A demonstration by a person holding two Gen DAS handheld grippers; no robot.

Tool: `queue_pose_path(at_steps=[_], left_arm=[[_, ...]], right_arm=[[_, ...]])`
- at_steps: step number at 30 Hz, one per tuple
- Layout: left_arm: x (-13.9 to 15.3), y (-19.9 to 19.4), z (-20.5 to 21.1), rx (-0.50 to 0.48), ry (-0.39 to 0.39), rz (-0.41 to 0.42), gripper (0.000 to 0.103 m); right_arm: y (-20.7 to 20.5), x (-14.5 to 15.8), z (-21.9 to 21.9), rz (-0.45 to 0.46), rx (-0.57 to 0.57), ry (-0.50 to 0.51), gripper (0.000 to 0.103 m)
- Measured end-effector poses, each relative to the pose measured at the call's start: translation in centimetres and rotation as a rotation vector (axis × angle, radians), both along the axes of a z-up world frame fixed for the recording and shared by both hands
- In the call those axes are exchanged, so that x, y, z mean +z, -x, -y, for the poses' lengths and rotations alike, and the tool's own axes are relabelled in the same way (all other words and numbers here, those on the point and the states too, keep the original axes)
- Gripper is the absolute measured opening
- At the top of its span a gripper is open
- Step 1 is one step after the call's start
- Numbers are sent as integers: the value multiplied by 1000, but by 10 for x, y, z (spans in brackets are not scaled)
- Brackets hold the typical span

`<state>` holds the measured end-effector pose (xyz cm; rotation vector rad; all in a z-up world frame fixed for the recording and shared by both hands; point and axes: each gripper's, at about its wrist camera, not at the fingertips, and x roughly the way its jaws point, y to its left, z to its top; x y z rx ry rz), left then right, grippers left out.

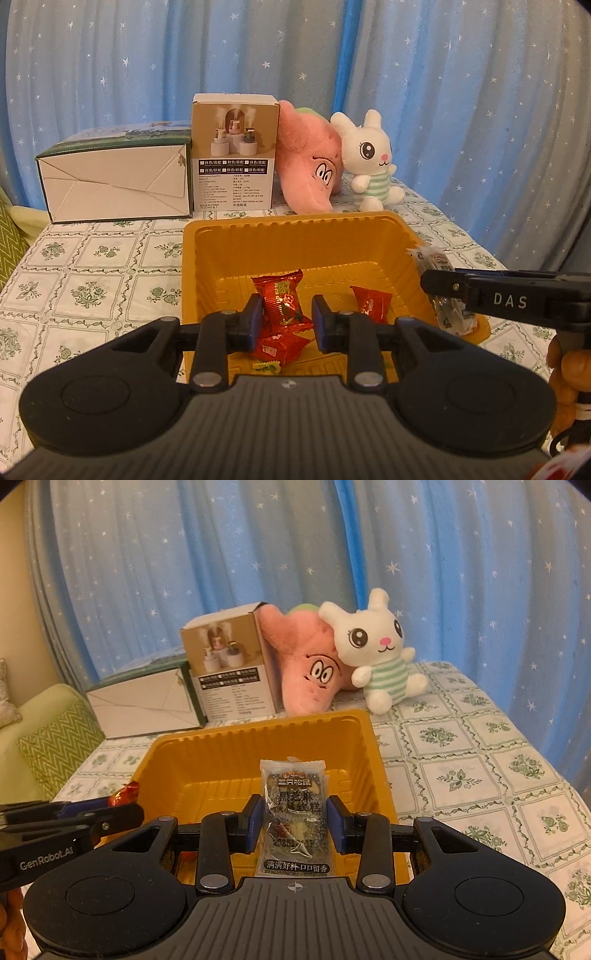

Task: Organize snacks
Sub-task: 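Carry the clear bag and red packet to the orange tray and open both grippers, then withdraw both grippers from the tray back over the snacks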

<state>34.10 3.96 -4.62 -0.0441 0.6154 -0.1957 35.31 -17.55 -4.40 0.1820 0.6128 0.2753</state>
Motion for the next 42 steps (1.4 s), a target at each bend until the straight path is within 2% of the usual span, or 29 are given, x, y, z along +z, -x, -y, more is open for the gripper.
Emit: queue_pose_path(at_steps=[5,10,19,20,21,23,25,29,35,42], left_arm=[[-6,-9,3,-14,2,-6,26],[-14,-12,3,16,-45,-27,27],[-10,-3,-4,19,-19,-14,28],[-9,-1,-4,17,-14,-9,31],[-7,2,-5,17,-8,-4,34],[-4,8,-5,17,-2,8,40],[0,15,-6,17,-4,14,51],[5,33,-8,24,8,18,66],[10,78,-9,43,16,11,68],[9,151,-7,93,24,-9,68]], right_arm=[[-10,-6,4,-18,-14,-13,38],[-13,-10,9,-24,-14,-63,38],[-6,-6,10,3,-22,-48,40],[-4,-5,10,6,-24,-47,43],[-2,-4,11,11,-29,-47,53],[3,0,13,26,-39,-57,65],[9,3,15,33,-40,-61,66],[28,9,19,29,-47,-68,66],[74,19,21,55,-67,-26,66],[151,21,19,67,-86,63,66]])
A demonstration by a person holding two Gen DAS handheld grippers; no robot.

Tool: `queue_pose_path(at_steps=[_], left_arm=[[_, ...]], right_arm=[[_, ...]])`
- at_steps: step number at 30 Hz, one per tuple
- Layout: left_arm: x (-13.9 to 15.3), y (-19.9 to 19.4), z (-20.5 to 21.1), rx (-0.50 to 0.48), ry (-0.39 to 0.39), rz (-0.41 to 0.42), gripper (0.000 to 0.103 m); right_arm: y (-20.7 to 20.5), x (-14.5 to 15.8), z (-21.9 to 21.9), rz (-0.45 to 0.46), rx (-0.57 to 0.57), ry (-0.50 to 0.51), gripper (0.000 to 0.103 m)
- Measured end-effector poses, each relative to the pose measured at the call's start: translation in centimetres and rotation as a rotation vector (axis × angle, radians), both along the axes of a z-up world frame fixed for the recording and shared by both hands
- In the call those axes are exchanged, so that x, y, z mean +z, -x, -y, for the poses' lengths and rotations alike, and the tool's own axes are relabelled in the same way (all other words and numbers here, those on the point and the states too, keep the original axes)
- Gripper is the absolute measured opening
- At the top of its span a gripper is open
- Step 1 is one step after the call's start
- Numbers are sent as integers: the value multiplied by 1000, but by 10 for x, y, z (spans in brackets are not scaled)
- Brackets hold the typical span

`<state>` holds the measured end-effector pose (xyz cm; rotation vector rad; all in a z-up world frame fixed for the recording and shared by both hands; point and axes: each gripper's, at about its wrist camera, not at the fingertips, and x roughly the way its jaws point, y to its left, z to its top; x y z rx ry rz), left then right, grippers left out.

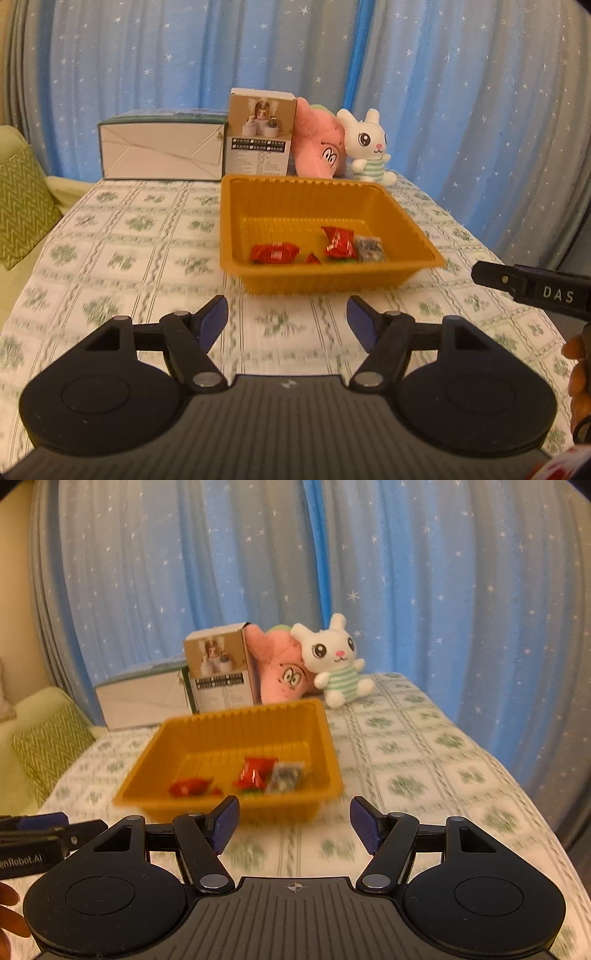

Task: Organize snacks
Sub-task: 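Withdraw both grippers from the tray back over the snacks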

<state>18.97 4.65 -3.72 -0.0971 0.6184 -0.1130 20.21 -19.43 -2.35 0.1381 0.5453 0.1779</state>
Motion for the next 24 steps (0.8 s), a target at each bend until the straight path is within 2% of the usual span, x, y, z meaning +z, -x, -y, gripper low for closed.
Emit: queue_pose_path(at_steps=[5,12,17,24], left_arm=[[2,53,8,20,-18,-4,68],[3,109,12,54,-22,-22,68],[5,131,11,70,-32,-29,68],[8,143,9,82,-34,-32,67]], right_arm=[[55,0,-2,-15,-18,13,66],[114,-1,5,-76,-51,-41,66],[139,-3,2,-99,-30,-33,66],[158,-8,-2,-106,-9,-14,66]])
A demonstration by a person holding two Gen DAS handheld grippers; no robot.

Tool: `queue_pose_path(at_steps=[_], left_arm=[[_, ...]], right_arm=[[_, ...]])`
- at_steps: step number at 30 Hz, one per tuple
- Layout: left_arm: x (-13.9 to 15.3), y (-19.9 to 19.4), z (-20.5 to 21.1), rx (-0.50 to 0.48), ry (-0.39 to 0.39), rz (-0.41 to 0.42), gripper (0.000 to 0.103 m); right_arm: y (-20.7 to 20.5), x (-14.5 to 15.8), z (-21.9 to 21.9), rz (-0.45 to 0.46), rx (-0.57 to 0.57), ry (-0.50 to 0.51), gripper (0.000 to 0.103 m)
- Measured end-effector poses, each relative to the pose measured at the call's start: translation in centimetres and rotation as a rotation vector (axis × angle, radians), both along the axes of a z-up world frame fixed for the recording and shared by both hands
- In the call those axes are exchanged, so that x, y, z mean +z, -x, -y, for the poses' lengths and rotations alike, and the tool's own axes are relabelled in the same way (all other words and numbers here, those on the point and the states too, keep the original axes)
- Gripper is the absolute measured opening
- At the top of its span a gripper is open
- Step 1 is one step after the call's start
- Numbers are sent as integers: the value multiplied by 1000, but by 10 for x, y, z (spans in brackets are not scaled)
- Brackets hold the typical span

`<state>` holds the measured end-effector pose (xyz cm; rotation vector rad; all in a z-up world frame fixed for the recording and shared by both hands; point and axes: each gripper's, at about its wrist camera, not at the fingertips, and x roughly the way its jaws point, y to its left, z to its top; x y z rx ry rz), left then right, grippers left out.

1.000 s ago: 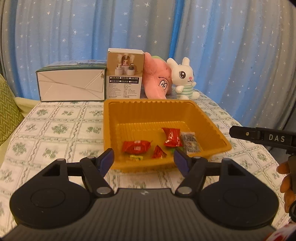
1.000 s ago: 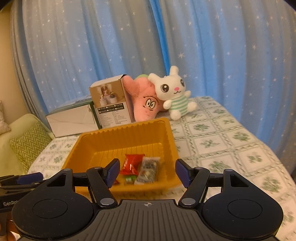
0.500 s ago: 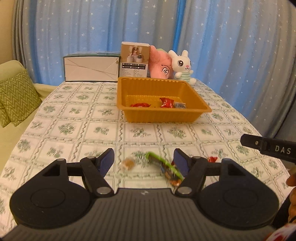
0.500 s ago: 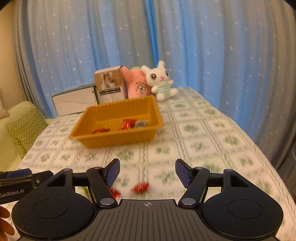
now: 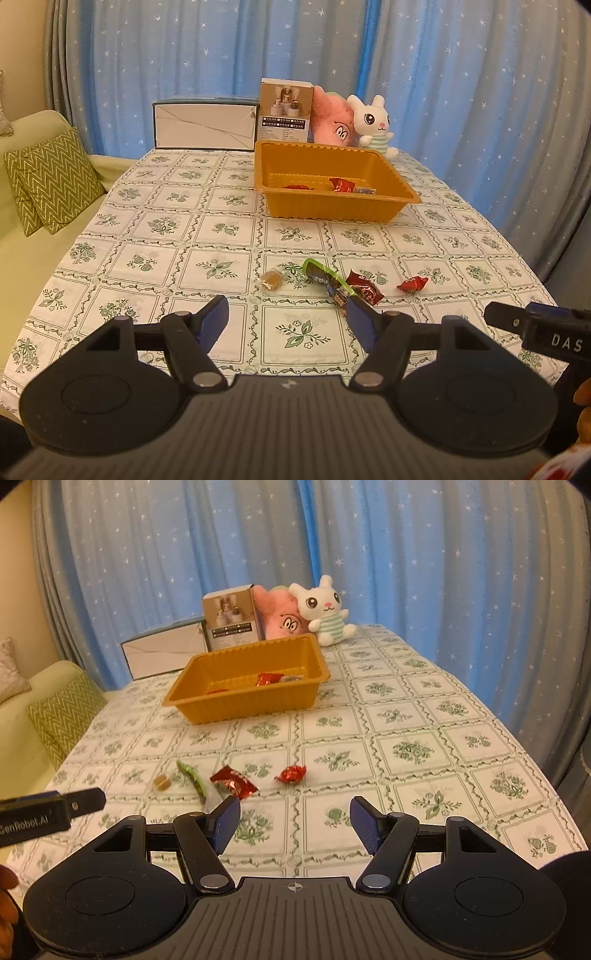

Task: Organize snacks
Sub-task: 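Withdraw both grippers from the tray back over the snacks, then grasp the green-wrapped chocolate bar with the left gripper and lift it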

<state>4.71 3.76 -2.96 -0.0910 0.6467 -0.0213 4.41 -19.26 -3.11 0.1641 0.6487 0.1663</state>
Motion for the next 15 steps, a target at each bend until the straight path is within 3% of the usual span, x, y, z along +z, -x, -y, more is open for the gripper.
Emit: queue_pose_path(at_steps=[15], left_arm=[[-4,-1,2,7,-11,-41,65]], right_arm=[[-1,-5,0,-20,2,15,66]])
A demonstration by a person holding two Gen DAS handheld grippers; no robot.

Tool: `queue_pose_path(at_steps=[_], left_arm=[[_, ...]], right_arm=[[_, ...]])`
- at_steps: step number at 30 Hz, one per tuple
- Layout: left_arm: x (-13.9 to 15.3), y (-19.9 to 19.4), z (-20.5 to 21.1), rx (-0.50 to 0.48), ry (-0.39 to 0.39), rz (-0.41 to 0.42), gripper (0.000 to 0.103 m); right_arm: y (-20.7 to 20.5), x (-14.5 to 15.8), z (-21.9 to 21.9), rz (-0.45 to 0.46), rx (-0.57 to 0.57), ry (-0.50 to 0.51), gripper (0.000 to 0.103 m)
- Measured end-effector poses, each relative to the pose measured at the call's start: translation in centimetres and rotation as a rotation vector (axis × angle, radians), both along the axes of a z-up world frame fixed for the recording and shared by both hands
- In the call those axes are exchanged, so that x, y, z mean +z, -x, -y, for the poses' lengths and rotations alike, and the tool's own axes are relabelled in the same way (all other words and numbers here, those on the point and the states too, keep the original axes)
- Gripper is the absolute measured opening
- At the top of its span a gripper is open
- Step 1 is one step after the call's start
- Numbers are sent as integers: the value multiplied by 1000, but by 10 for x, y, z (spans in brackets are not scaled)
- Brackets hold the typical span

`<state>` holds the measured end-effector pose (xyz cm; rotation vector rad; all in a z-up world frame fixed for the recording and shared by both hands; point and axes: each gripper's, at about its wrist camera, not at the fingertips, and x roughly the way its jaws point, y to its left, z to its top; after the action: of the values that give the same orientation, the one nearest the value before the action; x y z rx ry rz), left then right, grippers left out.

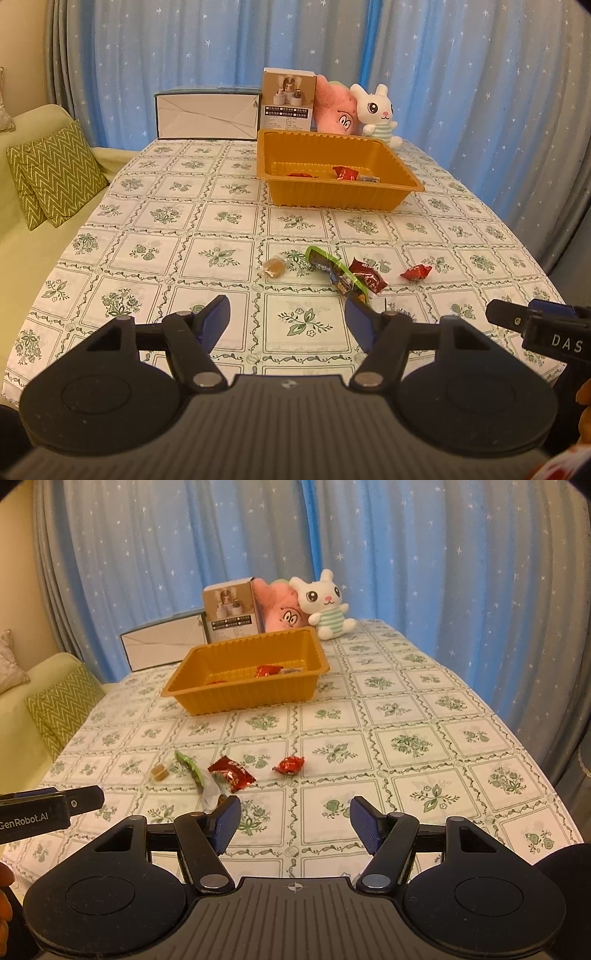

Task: Organize snacks
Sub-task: 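Grasp the green-wrapped chocolate bar with the left gripper and lift it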

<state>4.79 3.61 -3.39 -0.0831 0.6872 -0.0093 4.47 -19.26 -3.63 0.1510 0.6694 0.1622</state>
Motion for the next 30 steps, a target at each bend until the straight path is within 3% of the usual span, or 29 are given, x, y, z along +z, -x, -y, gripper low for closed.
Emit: queue_pose_path(at_steps=[15,27,30], left_arm=[[-14,-11,3,2,23,-47,64],[-32,-45,21,-8,90,-91,64],[-38,-58,25,-11,127,-100,58]], right_arm=[[-8,-10,4,-25,-9,0,66],[-28,-29,14,-63,-32,-1,66],[-35,-34,17,-68,-39,-5,66]])
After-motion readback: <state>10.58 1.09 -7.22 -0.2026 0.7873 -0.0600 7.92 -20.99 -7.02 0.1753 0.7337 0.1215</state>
